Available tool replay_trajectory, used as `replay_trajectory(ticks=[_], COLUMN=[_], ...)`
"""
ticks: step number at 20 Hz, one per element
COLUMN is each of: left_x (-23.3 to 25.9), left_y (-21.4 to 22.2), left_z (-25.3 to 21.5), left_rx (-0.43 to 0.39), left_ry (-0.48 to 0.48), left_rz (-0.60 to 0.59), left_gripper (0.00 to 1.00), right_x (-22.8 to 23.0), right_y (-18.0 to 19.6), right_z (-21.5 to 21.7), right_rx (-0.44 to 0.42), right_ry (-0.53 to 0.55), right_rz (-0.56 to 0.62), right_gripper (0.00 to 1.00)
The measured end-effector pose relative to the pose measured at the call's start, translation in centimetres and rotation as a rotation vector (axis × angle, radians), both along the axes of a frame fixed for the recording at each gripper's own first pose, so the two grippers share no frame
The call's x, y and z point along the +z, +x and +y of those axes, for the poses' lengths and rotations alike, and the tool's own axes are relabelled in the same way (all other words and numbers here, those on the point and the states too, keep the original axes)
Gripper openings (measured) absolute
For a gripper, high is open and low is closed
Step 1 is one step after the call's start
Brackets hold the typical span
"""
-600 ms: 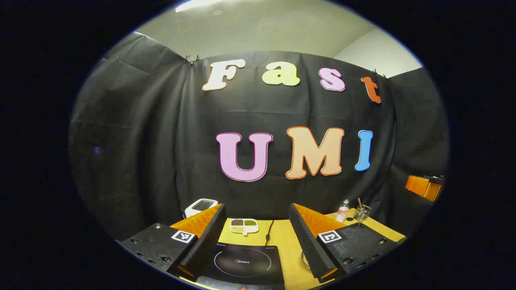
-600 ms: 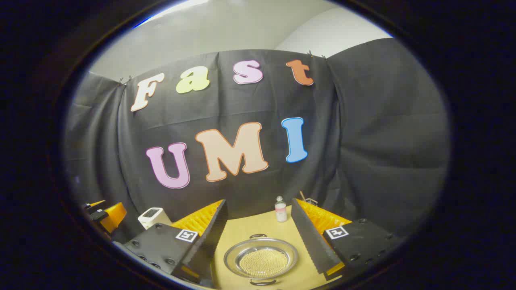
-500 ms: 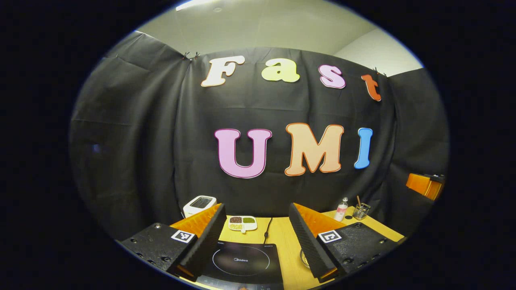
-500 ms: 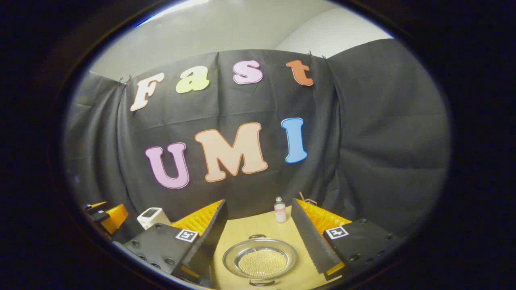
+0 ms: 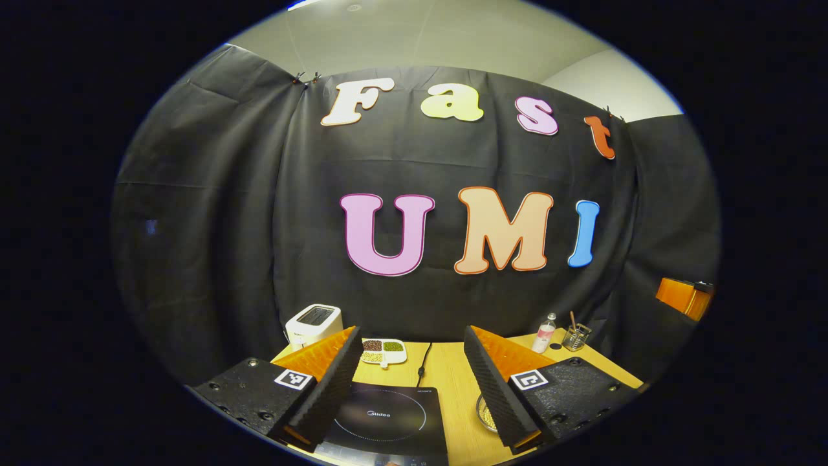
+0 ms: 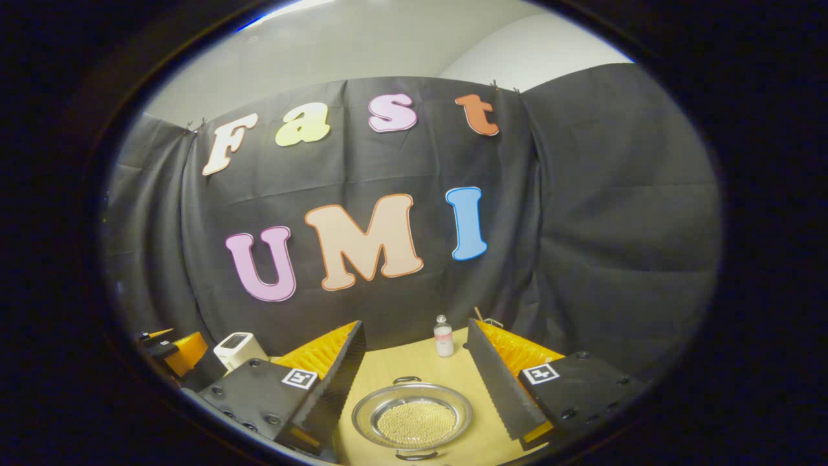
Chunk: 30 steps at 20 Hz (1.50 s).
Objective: First push the handle of the pot to place it horizontally, then grasp the pot with both hands and set it on the induction cooktop.
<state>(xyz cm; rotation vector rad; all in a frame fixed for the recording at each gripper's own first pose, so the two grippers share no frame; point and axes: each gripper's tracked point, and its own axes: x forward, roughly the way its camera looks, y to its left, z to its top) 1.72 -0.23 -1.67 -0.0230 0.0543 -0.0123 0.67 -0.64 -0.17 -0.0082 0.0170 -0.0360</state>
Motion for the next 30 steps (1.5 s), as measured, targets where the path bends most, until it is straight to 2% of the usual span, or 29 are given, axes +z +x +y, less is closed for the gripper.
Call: replay_trajectory(ticks=[6,7,8,11,13,17,18,23,24,25,28,30], left_x=[-0.3,-0.5,-0.8,-1.1,-1.5,-2.0,-1.9,-1.8,-2.0,-2.0,-2.1,-2.3], left_y=[0.2,0.2,0.1,0.0,-0.2,-0.5,-0.7,-0.9,-1.0,-1.1,-1.2,-1.4], left_z=[0.3,0.4,0.6,1.2,1.4,1.5,1.6,1.5,1.4,1.4,1.3,1.3], left_rx=[-0.005,-0.004,-0.001,0.008,0.011,0.002,0.002,-0.007,-0.01,-0.012,-0.016,-0.015], left_ry=[-0.001,-0.006,-0.011,-0.021,-0.025,-0.029,-0.026,-0.023,-0.025,-0.026,-0.028,-0.03], left_rz=[0.007,0.014,0.02,0.029,0.039,0.055,0.053,0.048,0.049,0.05,0.052,0.055], left_gripper=[0.92,0.95,0.92,0.92,0.96,0.96,0.92,0.92,0.92,0.92,0.92,0.92], right_x=[-0.3,-0.3,-0.4,-0.9,-1.4,-2.3,-2.5,-3.2,-3.2,-3.4,-4.1,-4.8], right_y=[0.1,0.1,0.1,0.0,0.0,0.2,-0.2,-0.4,-0.4,-0.3,-0.7,-0.8], right_z=[0.2,0.3,0.3,0.6,0.8,1.9,2.2,1.9,1.9,2.3,3.1,3.6], right_rx=[-0.009,-0.01,-0.011,-0.008,-0.006,0.026,0.041,0.027,0.032,0.042,0.071,0.089], right_ry=[-0.001,-0.002,-0.003,-0.01,-0.016,-0.024,-0.018,-0.042,-0.039,-0.039,-0.052,-0.06], right_rz=[0.007,0.007,0.009,0.021,0.034,0.054,0.059,0.082,0.084,0.094,0.112,0.127], right_gripper=[0.92,0.92,0.92,0.92,0.92,0.92,0.89,0.19,0.33,0.06,0.0,0.0])
